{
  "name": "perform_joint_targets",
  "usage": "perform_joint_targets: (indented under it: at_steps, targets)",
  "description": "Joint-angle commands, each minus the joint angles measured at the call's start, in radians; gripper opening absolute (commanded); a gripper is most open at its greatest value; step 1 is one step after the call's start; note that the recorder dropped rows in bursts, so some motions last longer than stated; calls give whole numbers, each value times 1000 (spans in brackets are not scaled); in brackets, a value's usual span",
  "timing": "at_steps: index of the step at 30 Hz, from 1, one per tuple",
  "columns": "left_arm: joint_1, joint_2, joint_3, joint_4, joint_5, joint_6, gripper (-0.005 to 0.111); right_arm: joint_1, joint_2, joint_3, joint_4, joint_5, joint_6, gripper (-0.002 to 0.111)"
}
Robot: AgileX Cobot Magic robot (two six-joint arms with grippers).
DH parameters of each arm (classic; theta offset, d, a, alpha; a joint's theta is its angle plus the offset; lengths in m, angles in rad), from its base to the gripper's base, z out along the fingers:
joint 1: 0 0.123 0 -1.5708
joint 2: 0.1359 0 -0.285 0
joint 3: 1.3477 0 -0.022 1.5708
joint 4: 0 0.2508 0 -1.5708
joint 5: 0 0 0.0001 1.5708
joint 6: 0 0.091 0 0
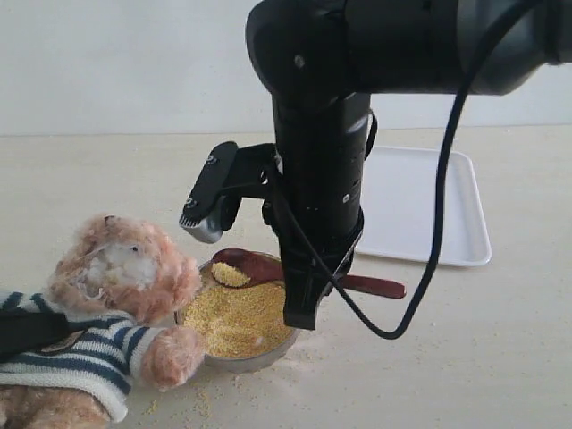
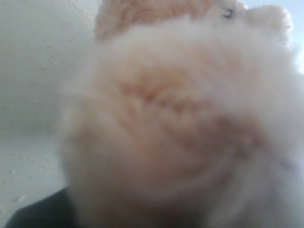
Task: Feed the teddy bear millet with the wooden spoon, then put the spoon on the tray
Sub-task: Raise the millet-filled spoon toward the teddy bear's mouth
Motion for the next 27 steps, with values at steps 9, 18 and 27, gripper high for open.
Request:
perform_joint_targets:
  at_steps: [9,18,27]
  targets:
    - [1,-2,33,13,-100,-66,5,-4,-57,-5,-63,7,18,0]
    - [1,-2,77,13,-93,-66,5,67,-8,-99,-64,-23,45,0]
    - [1,-2,77,37,-77,-66,5,113,119,-250,-34,-48,99,0]
